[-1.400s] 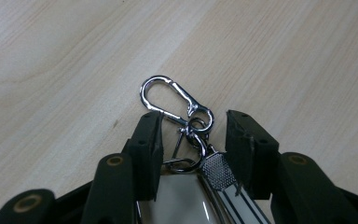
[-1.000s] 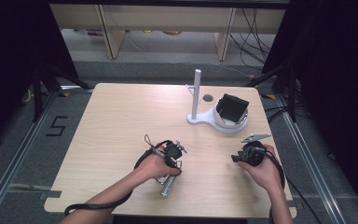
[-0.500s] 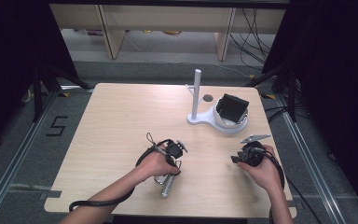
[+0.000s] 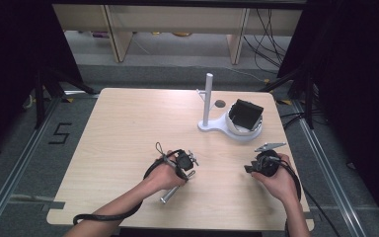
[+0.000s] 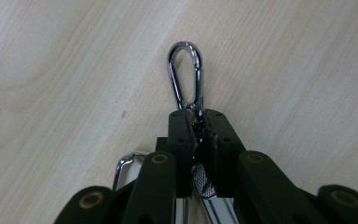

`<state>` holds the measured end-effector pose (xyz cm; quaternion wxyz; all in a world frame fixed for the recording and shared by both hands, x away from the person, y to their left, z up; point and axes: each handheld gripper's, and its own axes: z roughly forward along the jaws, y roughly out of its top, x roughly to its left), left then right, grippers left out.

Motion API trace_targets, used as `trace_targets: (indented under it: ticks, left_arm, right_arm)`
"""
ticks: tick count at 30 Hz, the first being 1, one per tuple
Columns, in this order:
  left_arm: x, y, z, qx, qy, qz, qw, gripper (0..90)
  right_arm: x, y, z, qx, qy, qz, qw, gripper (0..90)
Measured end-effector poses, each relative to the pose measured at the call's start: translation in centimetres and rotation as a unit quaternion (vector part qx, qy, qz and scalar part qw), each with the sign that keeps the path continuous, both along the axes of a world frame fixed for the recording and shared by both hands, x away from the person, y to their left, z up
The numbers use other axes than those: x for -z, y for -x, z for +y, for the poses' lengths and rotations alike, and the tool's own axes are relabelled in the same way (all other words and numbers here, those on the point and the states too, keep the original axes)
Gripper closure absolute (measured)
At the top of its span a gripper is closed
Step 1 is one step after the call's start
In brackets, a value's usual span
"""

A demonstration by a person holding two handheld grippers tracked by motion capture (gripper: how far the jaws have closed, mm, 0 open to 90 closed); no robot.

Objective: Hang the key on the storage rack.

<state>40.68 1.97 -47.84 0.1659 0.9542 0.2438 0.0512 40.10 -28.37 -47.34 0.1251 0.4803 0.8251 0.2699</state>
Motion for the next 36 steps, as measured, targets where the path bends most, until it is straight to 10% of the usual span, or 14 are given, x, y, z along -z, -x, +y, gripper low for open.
trace_targets:
  ticks: [17, 26, 36]
  left_arm:
    - [-0.8, 0.4, 1.4, -0.006, 0.034, -0.039, 0.9986, 83.7]
    - [-2.1, 0.5, 3.3, -0.024, 0.097, -0.074, 0.9923, 83.6]
    - [-3.5, 0.5, 5.5, -0.061, 0.151, -0.119, 0.9794, 83.6]
  right_arm:
    - [0.0, 0.0, -0.1, 0.000, -0.001, -0.002, 1.0000, 61.7]
    - [0.2, 0.1, 0.0, 0.000, -0.003, -0.003, 1.0000, 61.6]
    - [0.6, 0.1, -0.3, 0.004, -0.009, 0.002, 1.0000, 61.5]
